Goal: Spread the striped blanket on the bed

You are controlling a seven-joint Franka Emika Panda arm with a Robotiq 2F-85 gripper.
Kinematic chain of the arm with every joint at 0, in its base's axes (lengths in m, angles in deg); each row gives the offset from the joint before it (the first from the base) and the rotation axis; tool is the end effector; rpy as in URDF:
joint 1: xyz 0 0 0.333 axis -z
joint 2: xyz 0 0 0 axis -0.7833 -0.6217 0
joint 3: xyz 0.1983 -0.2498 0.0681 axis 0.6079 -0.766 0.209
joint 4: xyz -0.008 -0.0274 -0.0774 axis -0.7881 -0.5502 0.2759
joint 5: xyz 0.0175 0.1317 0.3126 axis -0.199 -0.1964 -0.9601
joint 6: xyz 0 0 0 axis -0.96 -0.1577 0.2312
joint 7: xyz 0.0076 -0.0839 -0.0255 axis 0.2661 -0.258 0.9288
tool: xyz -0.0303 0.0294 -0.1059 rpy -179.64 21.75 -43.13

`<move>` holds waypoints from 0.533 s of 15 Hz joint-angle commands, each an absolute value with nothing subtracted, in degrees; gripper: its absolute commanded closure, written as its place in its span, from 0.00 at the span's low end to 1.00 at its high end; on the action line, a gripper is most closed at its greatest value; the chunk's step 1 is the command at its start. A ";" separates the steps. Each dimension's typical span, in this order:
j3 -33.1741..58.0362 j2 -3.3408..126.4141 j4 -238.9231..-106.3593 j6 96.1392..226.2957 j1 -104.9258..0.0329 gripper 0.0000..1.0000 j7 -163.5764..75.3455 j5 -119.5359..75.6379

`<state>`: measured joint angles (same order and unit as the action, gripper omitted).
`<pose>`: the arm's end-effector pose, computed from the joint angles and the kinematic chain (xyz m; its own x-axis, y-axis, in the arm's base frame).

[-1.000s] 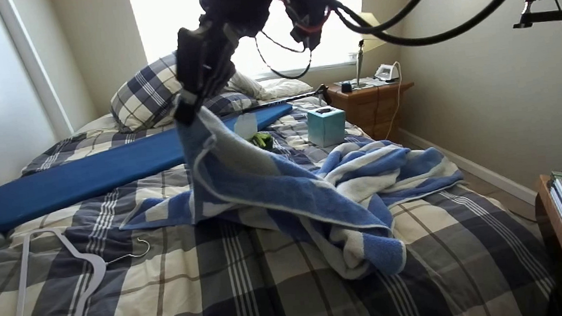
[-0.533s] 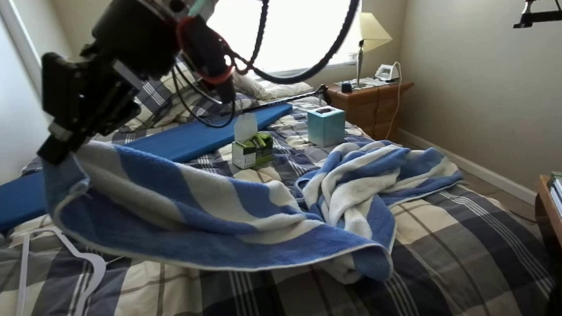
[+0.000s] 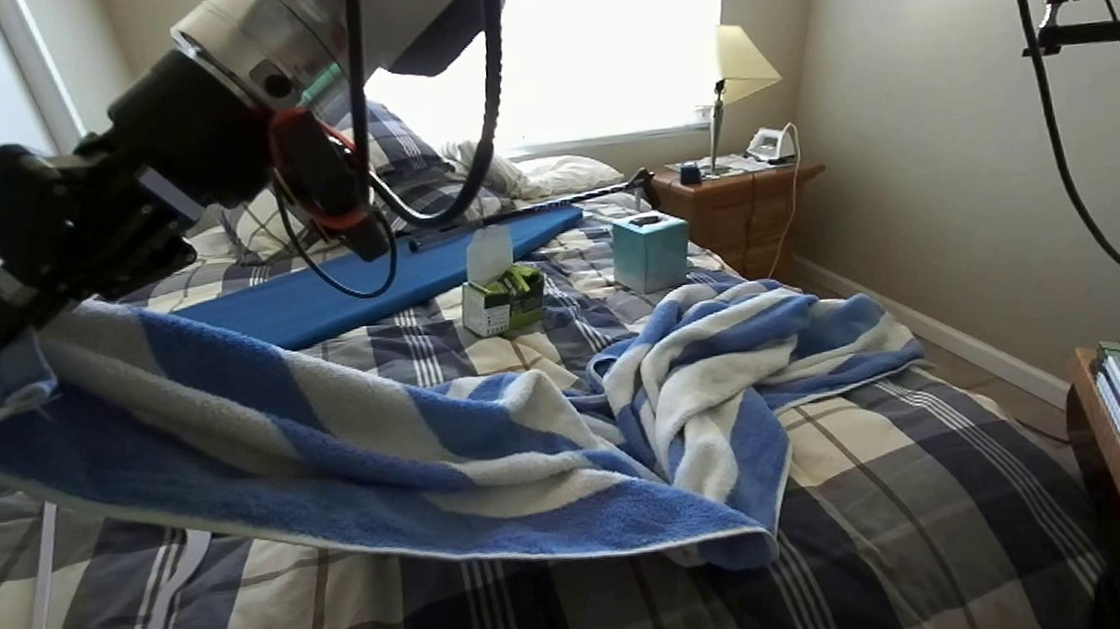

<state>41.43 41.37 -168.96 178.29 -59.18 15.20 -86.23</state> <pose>0.6303 0.3013 0.3748 0.7643 0.1607 0.6245 0.5834 -0.5848 -0.5636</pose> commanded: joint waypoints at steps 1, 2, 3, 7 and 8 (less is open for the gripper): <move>40.14 41.54 -168.54 177.77 -60.25 0.96 15.20 -86.92; 40.15 41.54 -168.46 177.76 -60.26 0.96 15.20 -86.96; 40.16 41.54 -168.42 177.74 -60.26 0.96 15.20 -86.98; 39.82 33.21 -159.00 169.94 -62.62 0.99 14.40 -83.97; 40.05 30.77 -156.10 167.37 -63.28 0.99 14.83 -83.55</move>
<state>40.22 38.65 -166.12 173.32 -60.90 14.90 -85.40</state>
